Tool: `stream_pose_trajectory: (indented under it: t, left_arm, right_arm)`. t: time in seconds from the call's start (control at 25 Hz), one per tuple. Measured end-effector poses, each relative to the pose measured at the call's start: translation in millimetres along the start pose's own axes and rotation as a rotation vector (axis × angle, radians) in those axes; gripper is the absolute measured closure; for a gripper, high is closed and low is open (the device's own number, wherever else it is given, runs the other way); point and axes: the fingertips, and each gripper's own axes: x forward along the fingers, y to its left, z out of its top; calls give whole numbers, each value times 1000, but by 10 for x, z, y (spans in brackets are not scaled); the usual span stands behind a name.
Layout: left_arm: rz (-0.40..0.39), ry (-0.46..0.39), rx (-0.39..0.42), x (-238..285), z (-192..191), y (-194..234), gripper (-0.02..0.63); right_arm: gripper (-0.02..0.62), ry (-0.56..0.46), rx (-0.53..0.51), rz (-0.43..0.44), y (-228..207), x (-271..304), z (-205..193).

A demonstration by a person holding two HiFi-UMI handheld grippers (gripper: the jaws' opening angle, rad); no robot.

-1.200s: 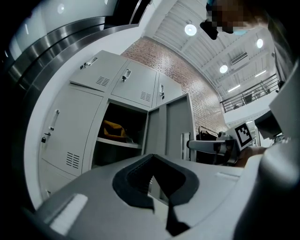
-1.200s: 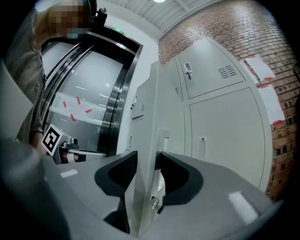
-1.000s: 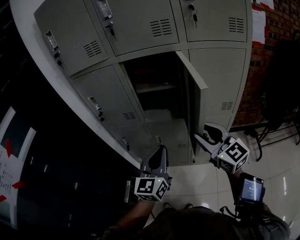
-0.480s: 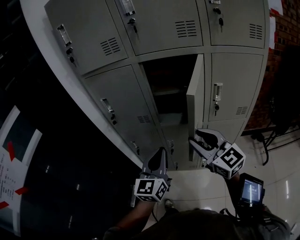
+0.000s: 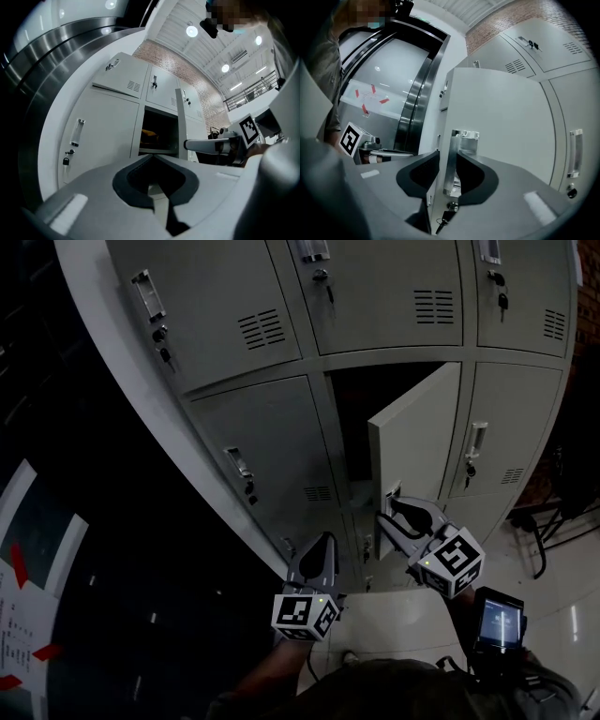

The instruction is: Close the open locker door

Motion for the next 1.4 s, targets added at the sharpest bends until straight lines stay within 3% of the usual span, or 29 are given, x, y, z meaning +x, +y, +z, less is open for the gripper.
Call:
stream_pose_trajectory:
  t: [0.52, 1.04, 1.4]
  left_arm:
    - [-28, -18, 6, 260, 4, 749, 611]
    - [-38, -8, 12, 409, 22, 1069, 611]
    - [-37, -5, 14, 413, 25, 1182, 611]
  right_arm:
    - [491, 54, -20, -135, -345, 931, -133]
    - [538, 68, -21, -224, -727, 1364, -226]
    - [531, 76, -6, -266, -885, 1516, -283]
